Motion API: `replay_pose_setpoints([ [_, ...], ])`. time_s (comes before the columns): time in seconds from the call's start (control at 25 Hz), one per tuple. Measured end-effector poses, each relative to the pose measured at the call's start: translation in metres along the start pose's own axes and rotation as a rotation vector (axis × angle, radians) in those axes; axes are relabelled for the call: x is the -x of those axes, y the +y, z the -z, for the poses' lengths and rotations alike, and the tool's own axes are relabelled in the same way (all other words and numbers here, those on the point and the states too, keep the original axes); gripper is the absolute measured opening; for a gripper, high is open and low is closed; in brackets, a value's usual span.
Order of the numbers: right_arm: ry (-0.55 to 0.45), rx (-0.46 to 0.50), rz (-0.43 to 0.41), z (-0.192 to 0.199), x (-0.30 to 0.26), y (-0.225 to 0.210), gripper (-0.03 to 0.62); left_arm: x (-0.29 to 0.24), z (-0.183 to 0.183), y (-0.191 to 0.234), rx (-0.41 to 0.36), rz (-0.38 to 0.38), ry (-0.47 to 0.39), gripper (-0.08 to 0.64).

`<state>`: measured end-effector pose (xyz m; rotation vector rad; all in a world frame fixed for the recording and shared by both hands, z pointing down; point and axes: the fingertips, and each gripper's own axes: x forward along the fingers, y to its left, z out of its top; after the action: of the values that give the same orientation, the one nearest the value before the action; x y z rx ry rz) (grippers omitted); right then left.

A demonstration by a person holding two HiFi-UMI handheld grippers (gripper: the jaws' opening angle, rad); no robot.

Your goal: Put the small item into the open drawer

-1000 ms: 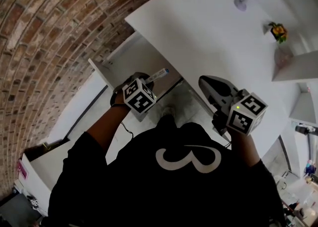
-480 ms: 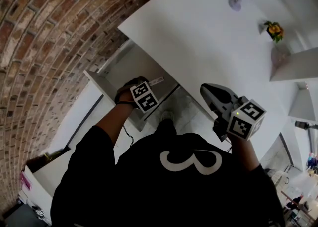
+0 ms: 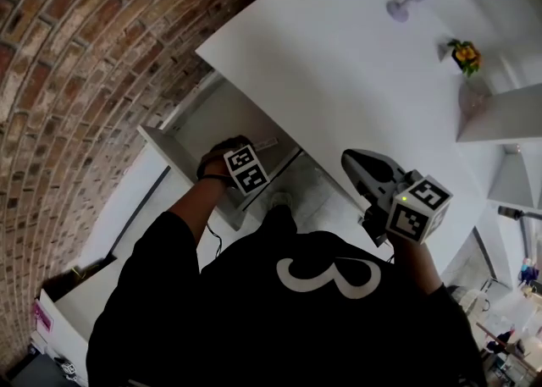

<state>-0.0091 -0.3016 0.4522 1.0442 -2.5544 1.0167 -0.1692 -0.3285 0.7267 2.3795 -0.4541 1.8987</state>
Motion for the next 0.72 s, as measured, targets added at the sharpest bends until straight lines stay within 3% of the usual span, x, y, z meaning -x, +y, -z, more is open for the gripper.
replay_pose_setpoints([
  [0.16, 0.001, 0.002, -0.001, -0.004, -0.003, 0.001, 0.011, -0.006, 0.005, -0.006, 0.009, 0.038, 0.013, 0.083],
  [0.32, 0.009, 0.004, -0.007, -0.006, -0.006, 0.002, 0.011, -0.008, 0.008, -0.008, 0.022, 0.063, 0.02, 0.162],
  [0.52, 0.013, 0.017, -0.025, -0.008, -0.011, 0.005, 0.011, 0.002, 0.004, -0.002, 0.059, 0.063, -0.017, 0.236],
  [0.72, 0.009, 0.025, -0.052, -0.012, -0.014, 0.012, 0.011, 0.025, -0.009, 0.004, 0.042, 0.034, -0.085, 0.299],
])
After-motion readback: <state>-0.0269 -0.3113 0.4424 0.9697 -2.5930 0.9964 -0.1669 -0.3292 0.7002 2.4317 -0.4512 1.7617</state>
